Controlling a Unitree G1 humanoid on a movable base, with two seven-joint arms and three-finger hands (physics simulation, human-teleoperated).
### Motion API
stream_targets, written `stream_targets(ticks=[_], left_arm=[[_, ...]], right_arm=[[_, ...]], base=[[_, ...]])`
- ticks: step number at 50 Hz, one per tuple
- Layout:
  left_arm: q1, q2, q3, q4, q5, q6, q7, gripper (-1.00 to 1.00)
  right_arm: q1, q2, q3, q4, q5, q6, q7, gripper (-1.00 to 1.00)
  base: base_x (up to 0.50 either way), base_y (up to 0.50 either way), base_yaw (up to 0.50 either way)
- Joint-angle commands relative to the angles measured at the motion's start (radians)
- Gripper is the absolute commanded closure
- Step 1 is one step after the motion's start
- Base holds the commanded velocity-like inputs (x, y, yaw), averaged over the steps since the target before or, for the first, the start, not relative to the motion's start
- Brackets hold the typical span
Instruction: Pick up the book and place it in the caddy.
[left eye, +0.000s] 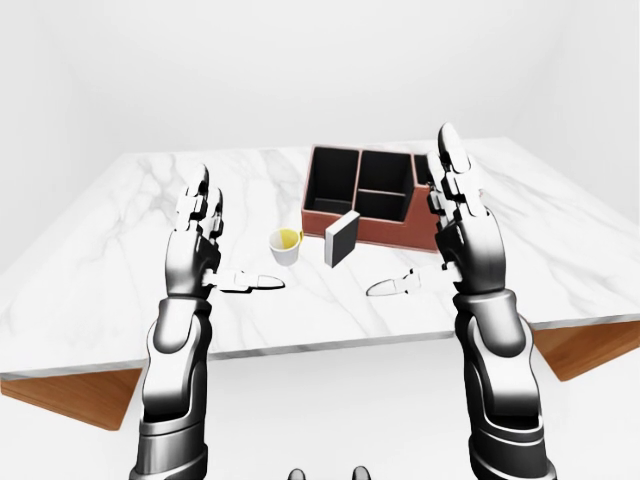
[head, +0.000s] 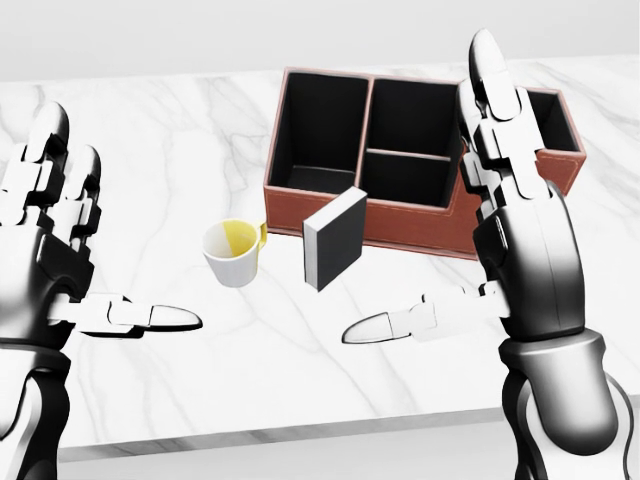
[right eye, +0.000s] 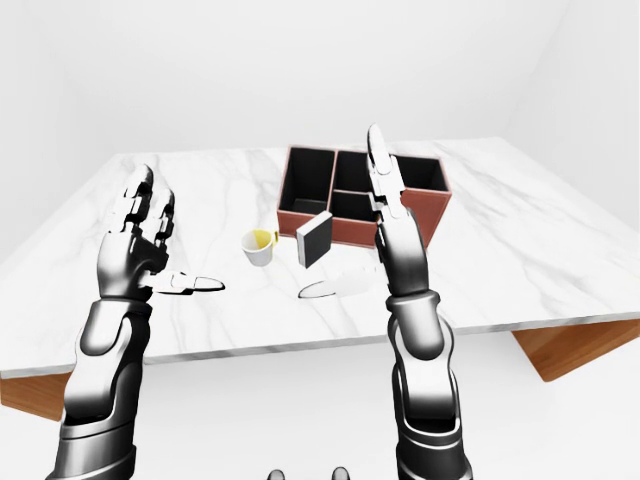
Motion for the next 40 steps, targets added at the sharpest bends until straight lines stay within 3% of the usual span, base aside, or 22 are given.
stream_targets(ticks=[1, 40], left_arm=[[0.003, -0.001, 0.000, -0.011, -0.001, 0.000, -0.001, -1.00], [0.004, -0.005, -0.008, 0.011, 0.005, 0.000, -0.005, -1.00]], right_arm=[[0.005, 0.000, 0.001, 0.001, 0.001, 0.000, 0.004, -1.00], [0.025, 0.002, 0.007, -0.005, -0.019, 0.000, 0.026, -1.00]], base=[[0.18, -0.01, 0.00], [0.15, -0.01, 0.00]])
